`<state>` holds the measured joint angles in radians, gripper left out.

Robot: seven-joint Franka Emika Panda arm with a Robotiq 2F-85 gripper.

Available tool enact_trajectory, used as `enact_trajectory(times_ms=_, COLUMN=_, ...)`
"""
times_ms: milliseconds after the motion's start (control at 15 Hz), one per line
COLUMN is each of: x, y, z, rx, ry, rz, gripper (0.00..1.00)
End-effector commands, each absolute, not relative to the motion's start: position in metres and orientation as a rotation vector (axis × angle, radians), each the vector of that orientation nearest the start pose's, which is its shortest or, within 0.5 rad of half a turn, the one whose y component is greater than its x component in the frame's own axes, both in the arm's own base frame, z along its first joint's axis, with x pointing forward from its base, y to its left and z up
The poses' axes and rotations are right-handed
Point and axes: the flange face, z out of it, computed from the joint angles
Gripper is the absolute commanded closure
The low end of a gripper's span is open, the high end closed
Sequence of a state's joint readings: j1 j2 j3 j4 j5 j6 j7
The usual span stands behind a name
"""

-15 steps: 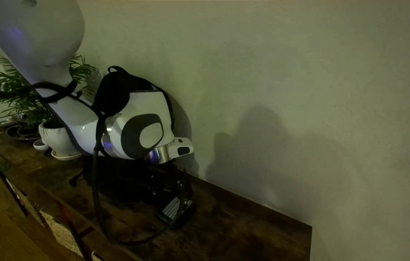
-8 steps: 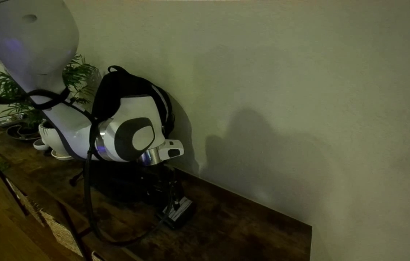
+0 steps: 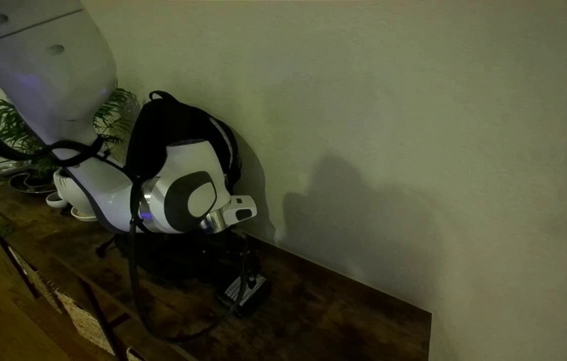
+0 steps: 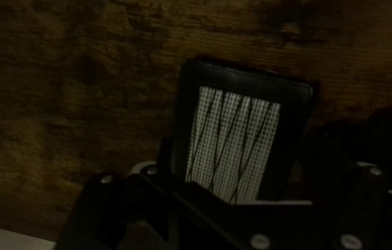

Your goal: Put the wallet in the backpack

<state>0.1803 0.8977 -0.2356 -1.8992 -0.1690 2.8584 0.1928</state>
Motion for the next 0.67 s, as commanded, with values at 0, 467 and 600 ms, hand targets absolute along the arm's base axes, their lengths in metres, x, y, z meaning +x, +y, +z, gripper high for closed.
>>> enact_trajectory(times_ms=0, x=0.6081, y=-0.0232, z=0.0317, rx=-3.384, ry=0.007, rz=-0.167, gripper=0.0)
enact_trajectory(times_ms=467, x=0.6115, y=-0.0214, z=0.0228, rx=-3.38, ry=-0.017, rz=-0.156, gripper=0.26)
enact_trajectory(times_ms=600, x=0.6104, y=-0.022, z=0.024, rx=-3.38, ry=-0.017, rz=-0.158, gripper=0.4)
